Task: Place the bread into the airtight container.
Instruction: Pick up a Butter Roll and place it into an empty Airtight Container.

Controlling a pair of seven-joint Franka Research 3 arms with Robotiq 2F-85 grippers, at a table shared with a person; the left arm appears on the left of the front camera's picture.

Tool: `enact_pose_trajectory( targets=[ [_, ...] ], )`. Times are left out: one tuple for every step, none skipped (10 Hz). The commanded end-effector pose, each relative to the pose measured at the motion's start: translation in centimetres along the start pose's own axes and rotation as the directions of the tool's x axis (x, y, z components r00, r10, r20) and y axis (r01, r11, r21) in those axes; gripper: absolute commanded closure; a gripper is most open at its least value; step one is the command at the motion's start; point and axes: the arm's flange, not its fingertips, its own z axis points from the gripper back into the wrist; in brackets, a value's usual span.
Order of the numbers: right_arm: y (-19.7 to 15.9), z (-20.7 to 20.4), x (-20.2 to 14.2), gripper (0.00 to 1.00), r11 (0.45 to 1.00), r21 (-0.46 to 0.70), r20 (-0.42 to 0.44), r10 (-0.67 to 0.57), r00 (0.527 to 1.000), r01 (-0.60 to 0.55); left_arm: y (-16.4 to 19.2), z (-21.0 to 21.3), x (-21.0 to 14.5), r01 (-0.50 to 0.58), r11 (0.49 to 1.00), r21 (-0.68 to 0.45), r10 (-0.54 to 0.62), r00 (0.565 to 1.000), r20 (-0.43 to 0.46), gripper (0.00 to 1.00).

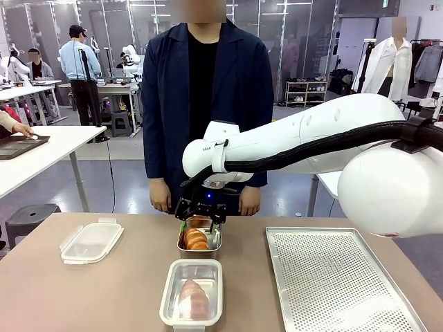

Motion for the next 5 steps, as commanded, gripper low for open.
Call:
enact_pose_trajectory(
  targets=[
    [-0.03,-0.03,-0.05,0.0,1.0,-0.001,-0.001,-0.001,1.0,0.001,-0.05,0.09,-0.05,0.023,1.0,-0.015,-0.023,1.0,0.0,0.0],
    [-0.03,-0.03,-0.05,0.0,1.0,-0.001,-0.001,-0.001,1.0,0.001,-0.05,0.09,-0.05,0.023,1.0,-0.015,-0.023,1.0,0.0,0.0],
    [-0.03,-0.03,-0.05,0.0,1.0,-0.001,-0.001,-0.001,1.0,0.001,-0.05,0.09,-0.05,0.023,1.0,-0.015,-0.023,1.0,0.0,0.0],
    [-0.03,-0.03,-0.05,0.0,1.0,-0.001,-0.001,-0.001,1.0,0.001,-0.05,0.09,-0.05,0.023,1.0,-0.015,-0.023,1.0,0.0,0.0],
    [-0.03,-0.03,-0.05,0.0,1.0,-0.001,-0.001,-0.001,1.0,0.001,-0.05,0.09,-0.05,0.023,1.0,-0.015,-0.023,1.0,0.0,0.0]
  ],
)
